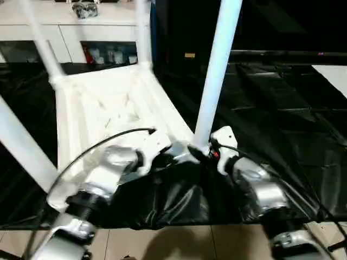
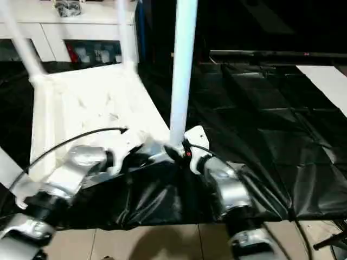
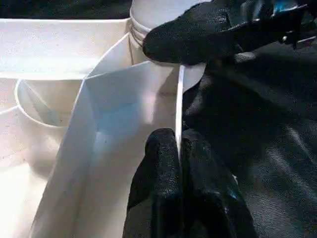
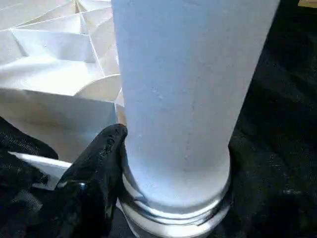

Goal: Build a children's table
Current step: Rotate leg to tighten

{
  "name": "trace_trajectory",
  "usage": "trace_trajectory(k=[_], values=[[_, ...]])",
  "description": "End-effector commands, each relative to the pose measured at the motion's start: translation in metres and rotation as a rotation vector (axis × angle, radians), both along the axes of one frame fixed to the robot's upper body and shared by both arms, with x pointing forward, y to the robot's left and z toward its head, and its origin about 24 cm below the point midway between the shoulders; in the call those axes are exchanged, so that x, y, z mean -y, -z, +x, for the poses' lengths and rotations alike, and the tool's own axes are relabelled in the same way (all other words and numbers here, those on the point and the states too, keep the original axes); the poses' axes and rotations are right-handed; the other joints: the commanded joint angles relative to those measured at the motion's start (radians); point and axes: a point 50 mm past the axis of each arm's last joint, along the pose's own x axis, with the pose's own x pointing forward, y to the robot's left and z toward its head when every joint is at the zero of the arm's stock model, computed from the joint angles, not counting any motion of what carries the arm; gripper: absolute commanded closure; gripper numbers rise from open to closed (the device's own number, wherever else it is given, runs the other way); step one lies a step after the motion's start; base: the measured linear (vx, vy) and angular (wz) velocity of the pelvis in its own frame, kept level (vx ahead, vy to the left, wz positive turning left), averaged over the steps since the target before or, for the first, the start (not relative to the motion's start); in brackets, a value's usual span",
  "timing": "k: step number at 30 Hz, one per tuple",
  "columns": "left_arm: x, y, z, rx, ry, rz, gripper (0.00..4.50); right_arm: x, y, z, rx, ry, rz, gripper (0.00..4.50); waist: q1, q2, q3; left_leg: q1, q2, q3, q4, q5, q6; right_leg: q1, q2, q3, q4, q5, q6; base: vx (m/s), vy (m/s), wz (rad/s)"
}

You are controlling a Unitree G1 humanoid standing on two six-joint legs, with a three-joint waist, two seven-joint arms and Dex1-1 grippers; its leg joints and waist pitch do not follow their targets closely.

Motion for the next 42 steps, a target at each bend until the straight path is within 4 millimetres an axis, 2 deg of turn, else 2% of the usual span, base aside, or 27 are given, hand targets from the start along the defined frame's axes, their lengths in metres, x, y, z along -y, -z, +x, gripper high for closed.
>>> trace_trajectory(k=[1,2,3,5,6,7,9,10,11,12,13,14,15,16,17,20,23,25,28,31,37,41,42], values=[[0.034,-0.004,-0.005,0.010,0.067,-0.114,4.50,-0.046,-0.013,-0.011,0.048,-0.205,0.075,1.05,0.003,-0.013,-0.050,0.002,0.018,-0.015,-0.072,-0.336,0.019,0.030,-0.046,0.034,-0.093,-0.457,-0.106,0.000,0.000,0.00],[0.033,-0.003,-0.006,0.009,0.072,-0.113,4.50,-0.044,-0.014,-0.011,0.048,-0.214,0.075,0.94,0.004,-0.012,-0.050,0.002,0.019,-0.014,-0.073,-0.331,0.021,0.031,-0.046,0.035,-0.092,-0.446,-0.110,0.000,0.000,0.00],[0.031,-0.003,-0.007,0.010,0.078,-0.112,4.50,-0.042,-0.014,-0.011,0.048,-0.222,0.072,0.82,0.006,-0.018,-0.051,0.000,0.019,-0.012,-0.072,-0.318,0.025,0.032,-0.046,0.036,-0.090,-0.432,-0.111,0.000,0.000,0.00],[0.029,-0.004,-0.008,0.022,0.102,-0.118,4.50,-0.037,-0.016,-0.010,0.058,-0.232,0.052,0.69,0.008,-0.018,-0.051,0.000,0.019,-0.011,-0.071,-0.305,0.032,0.033,-0.047,0.037,-0.087,-0.418,-0.116,0.000,0.000,0.00],[0.027,-0.004,-0.009,0.015,0.117,-0.125,4.50,-0.033,-0.016,-0.011,0.060,-0.254,0.039,0.48,0.012,-0.014,-0.052,-0.001,0.019,-0.011,-0.071,-0.297,0.034,0.033,-0.048,0.037,-0.087,-0.417,-0.117,0.000,0.000,0.00],[0.026,-0.004,-0.009,0.010,0.122,-0.127,4.50,-0.031,-0.016,-0.011,0.060,-0.263,0.034,0.48,0.014,-0.016,-0.054,-0.002,0.020,-0.010,-0.069,-0.281,0.034,0.036,-0.048,0.038,-0.085,-0.393,-0.122,0.000,0.000,0.00],[0.018,-0.006,-0.018,0.000,0.255,-0.150,4.50,-0.012,-0.016,-0.015,0.068,-0.388,-0.015,0.48,0.017,-0.017,-0.055,-0.006,0.021,-0.010,-0.068,-0.261,0.044,0.041,-0.046,0.037,-0.078,-0.345,-0.133,0.000,0.000,0.00],[0.018,-0.006,-0.018,0.000,0.255,-0.150,4.50,-0.012,-0.016,-0.015,0.068,-0.388,-0.015,0.48,0.017,-0.017,-0.056,-0.007,0.021,-0.010,-0.067,-0.257,0.049,0.041,-0.047,0.038,-0.076,-0.331,-0.138,0.000,0.000,0.00],[0.013,-0.008,-0.022,-0.017,0.313,-0.158,4.50,-0.004,-0.016,-0.020,0.061,-0.480,-0.038,0.48,0.018,-0.009,-0.057,-0.005,0.023,-0.008,-0.065,-0.244,0.052,0.039,-0.046,0.039,-0.071,-0.292,-0.154,0.000,0.000,0.00],[0.011,-0.009,-0.024,-0.027,0.332,-0.162,4.50,0.000,-0.016,-0.022,0.055,-0.521,-0.047,0.48,0.018,-0.014,-0.061,-0.005,0.023,-0.007,-0.061,-0.225,0.063,0.044,-0.044,0.038,-0.065,-0.237,-0.175,0.000,0.000,0.00],[0.010,-0.009,-0.024,-0.030,0.340,-0.161,4.50,0.001,-0.016,-0.023,0.051,-0.539,-0.052,0.48,0.023,-0.008,-0.060,0.001,0.025,-0.002,-0.059,-0.206,0.074,0.038,-0.041,0.041,-0.059,-0.178,-0.200,0.000,0.000,0.00],[0.009,-0.009,-0.025,-0.033,0.349,-0.161,4.50,0.003,-0.016,-0.025,0.047,-0.559,-0.059,0.48,0.023,-0.010,-0.061,0.001,0.025,0.000,-0.057,-0.199,0.080,0.039,-0.040,0.041,-0.058,-0.154,-0.211,0.000,0.000,0.00],[0.004,-0.008,-0.027,-0.052,0.397,-0.142,4.50,0.012,-0.015,-0.028,0.023,-0.638,-0.104,0.48,0.026,-0.011,-0.062,-0.005,0.023,-0.002,-0.056,-0.174,0.087,0.048,-0.039,0.038,-0.050,-0.119,-0.224,0.000,0.000,0.00],[0.004,-0.008,-0.027,-0.053,0.398,-0.141,4.50,0.012,-0.015,-0.028,0.022,-0.640,-0.105,0.48,0.029,-0.007,-0.063,-0.005,0.024,-0.002,-0.055,-0.165,0.089,0.049,-0.040,0.037,-0.048,-0.108,-0.228,0.000,0.000,0.00],[0.001,-0.008,-0.028,-0.059,0.417,-0.129,4.50,0.016,-0.014,-0.031,0.008,-0.687,-0.129,0.48,0.030,-0.008,-0.062,-0.004,0.025,0.000,-0.054,-0.163,0.093,0.047,-0.039,0.037,-0.049,-0.099,-0.235,0.000,0.000,0.00],[-0.006,-0.006,-0.028,-0.069,0.448,-0.086,4.50,0.024,-0.014,-0.035,-0.029,-0.784,-0.163,0.48,0.039,-0.008,-0.058,-0.001,0.028,0.001,-0.056,-0.205,0.082,0.046,-0.042,0.036,-0.056,-0.169,-0.231,0.000,0.000,0.00],[-0.009,-0.005,-0.028,-0.070,0.460,-0.060,4.50,0.027,-0.015,-0.036,-0.048,-0.836,-0.179,0.73,0.042,-0.011,-0.053,0.005,0.031,0.000,-0.061,-0.265,0.058,0.040,-0.044,0.038,-0.065,-0.261,-0.211,0.000,0.000,0.00],[-0.011,-0.005,-0.028,-0.069,0.467,-0.045,4.50,0.028,-0.016,-0.037,-0.058,-0.880,-0.196,0.81,0.042,-0.013,-0.053,0.005,0.031,-0.003,-0.064,-0.278,0.046,0.041,-0.046,0.038,-0.067,-0.298,-0.197,0.000,0.000,0.00],[-0.013,-0.005,-0.029,-0.071,0.474,-0.040,4.50,0.027,-0.018,-0.038,-0.061,-0.910,-0.192,1.21,0.043,-0.013,-0.053,0.007,0.032,-0.001,-0.064,-0.280,0.043,0.039,-0.046,0.040,-0.068,-0.306,-0.193,0.000,0.000,0.00],[-0.016,-0.004,-0.030,-0.078,0.486,-0.032,4.50,0.024,-0.021,-0.038,-0.062,-0.942,-0.182,1.42,0.043,-0.019,-0.056,0.002,0.031,-0.004,-0.065,-0.262,0.041,0.043,-0.046,0.038,-0.064,-0.284,-0.191,0.000,0.000,0.00],[-0.021,-0.002,-0.031,-0.084,0.480,-0.017,4.50,0.020,-0.018,-0.040,-0.071,-0.968,-0.168,1.73,0.044,-0.018,-0.059,-0.002,0.030,-0.004,-0.062,-0.227,0.049,0.046,-0.045,0.037,-0.055,-0.214,-0.211,0.000,0.000,0.00],[-0.021,-0.001,-0.023,-0.061,0.397,-0.019,4.50,0.013,-0.012,-0.036,-0.071,-0.865,-0.137,1.76,0.043,-0.016,-0.056,0.000,0.029,-0.003,-0.063,-0.249,0.042,0.045,-0.045,0.037,-0.060,-0.247,-0.207,0.000,0.000,0.00],[-0.021,-0.001,-0.023,-0.061,0.397,-0.019,4.50,0.013,-0.012,-0.036,-0.071,-0.865,-0.137,1.76,0.041,-0.016,-0.053,0.000,0.028,-0.004,-0.066,-0.273,0.032,0.043,-0.047,0.037,-0.066,-0.292,-0.197,0.000,0.000,0.00]])
